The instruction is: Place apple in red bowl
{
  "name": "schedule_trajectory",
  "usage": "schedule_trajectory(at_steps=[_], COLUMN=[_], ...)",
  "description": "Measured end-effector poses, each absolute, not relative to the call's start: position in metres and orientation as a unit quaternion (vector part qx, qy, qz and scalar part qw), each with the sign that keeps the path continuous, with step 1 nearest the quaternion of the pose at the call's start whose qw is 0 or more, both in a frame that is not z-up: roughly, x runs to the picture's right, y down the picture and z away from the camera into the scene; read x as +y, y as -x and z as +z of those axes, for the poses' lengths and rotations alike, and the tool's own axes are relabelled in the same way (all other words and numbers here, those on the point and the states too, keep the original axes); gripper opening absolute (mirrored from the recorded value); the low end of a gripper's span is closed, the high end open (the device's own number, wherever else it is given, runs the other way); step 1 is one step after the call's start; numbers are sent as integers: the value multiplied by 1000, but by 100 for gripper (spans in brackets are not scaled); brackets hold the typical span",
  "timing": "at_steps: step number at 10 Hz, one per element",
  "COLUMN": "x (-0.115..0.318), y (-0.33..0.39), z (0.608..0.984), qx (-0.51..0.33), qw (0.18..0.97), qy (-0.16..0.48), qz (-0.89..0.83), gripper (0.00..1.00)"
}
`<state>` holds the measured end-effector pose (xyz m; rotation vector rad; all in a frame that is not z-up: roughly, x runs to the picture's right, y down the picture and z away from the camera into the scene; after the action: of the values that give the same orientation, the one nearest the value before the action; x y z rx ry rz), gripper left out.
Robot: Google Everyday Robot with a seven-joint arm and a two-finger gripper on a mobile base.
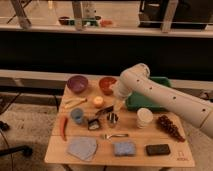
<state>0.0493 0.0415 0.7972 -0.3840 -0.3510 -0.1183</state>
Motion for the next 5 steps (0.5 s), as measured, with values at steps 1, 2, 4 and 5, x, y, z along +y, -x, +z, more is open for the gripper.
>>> schedule_trajectory(at_steps=[1, 2, 4, 5], x=[37, 35, 34, 35], y=[-46, -40, -31, -28], z=[799, 800, 802, 804], qx=[-179, -186, -196, -199], qw=[964, 963, 962, 962], qy=[185, 182, 176, 174], qz=[-61, -65, -71, -72], gripper=[80, 80, 80, 80])
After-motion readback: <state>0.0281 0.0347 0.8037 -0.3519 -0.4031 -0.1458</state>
